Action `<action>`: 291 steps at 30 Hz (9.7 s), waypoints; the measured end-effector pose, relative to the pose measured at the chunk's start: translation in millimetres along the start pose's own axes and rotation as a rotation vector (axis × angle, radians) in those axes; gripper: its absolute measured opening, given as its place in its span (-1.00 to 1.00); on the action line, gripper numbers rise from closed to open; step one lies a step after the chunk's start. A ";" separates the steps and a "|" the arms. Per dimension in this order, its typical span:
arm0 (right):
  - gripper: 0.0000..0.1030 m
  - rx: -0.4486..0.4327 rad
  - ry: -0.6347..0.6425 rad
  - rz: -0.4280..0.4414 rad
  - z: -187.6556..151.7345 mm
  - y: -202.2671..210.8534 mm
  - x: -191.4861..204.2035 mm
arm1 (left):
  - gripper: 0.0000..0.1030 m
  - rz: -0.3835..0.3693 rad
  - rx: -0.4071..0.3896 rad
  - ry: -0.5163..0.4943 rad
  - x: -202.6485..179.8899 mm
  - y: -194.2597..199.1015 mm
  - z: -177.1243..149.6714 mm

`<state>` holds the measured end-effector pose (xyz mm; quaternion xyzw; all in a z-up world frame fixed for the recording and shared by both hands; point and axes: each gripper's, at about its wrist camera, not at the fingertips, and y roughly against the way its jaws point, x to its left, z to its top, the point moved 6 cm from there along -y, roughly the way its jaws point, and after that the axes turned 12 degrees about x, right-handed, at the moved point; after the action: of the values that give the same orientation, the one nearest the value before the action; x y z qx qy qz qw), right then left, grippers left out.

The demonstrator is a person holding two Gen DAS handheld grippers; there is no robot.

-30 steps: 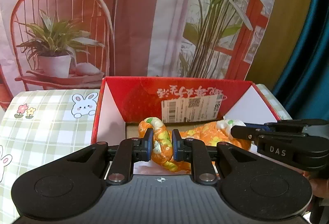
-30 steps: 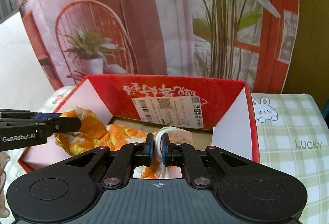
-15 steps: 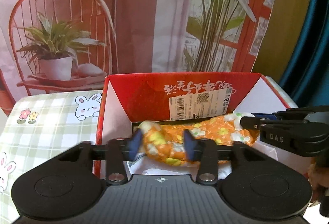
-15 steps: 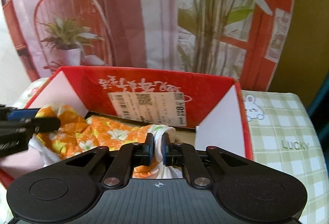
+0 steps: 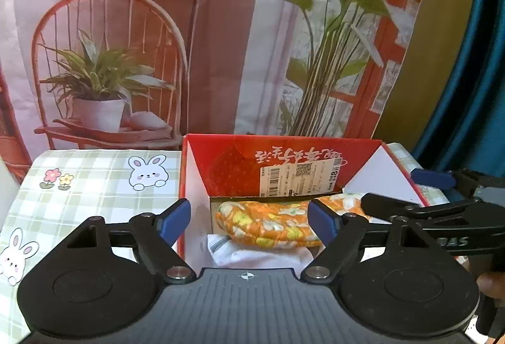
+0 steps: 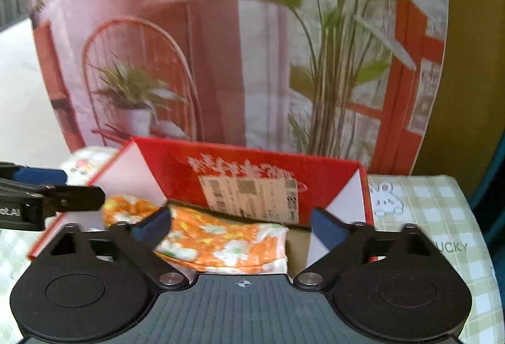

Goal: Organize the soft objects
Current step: 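Open both tools to release the orange cloth and lift away, then move both tools down to the blue plastic packet and close on it, then lift the blue packet with both tools and carry it over the red box, then lower the blue packet into the red box and open both tools, then lift both tools up out of the red box, then move both tools down to the pink knitted cloth beside the box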

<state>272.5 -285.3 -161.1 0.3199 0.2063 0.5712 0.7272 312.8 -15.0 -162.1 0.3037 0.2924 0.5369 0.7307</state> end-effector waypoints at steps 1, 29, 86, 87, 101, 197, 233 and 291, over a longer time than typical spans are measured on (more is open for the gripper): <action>0.99 -0.019 0.004 0.007 -0.7 7.4 1.8 | 0.65 -0.001 -0.006 -0.003 0.1 5.4 -2.6; 0.99 -0.051 -0.089 0.101 -157.6 84.6 37.5 | 0.69 -0.034 0.013 0.101 8.7 63.9 -160.5; 0.00 0.189 -0.019 0.217 -212.9 73.9 62.9 | 0.08 -0.206 0.127 0.155 -0.4 37.9 -217.3; -0.03 0.191 -0.023 0.221 -213.0 74.0 63.2 | 0.08 -0.213 0.137 0.157 -1.1 35.8 -218.7; -0.32 0.142 0.004 0.195 -207.6 83.2 65.0 | 0.09 -0.327 0.151 0.108 -19.7 36.4 -222.3; -0.05 0.260 -0.130 0.003 -2.9 -60.6 -5.7 | 0.42 -0.032 0.123 0.021 -6.3 -45.8 -2.2; 0.14 0.058 -0.027 0.085 -74.7 54.6 14.1 | 0.55 0.073 -0.072 -0.068 -28.9 52.5 -83.6; 0.15 0.018 -0.022 0.102 -209.2 84.0 31.5 | 0.51 -0.005 -0.006 0.076 -15.0 48.3 -184.0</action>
<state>82.8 -195.0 -248.7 0.3428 0.1869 0.6020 0.6965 141.0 6.0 -242.5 0.2805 0.3191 0.5471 0.7213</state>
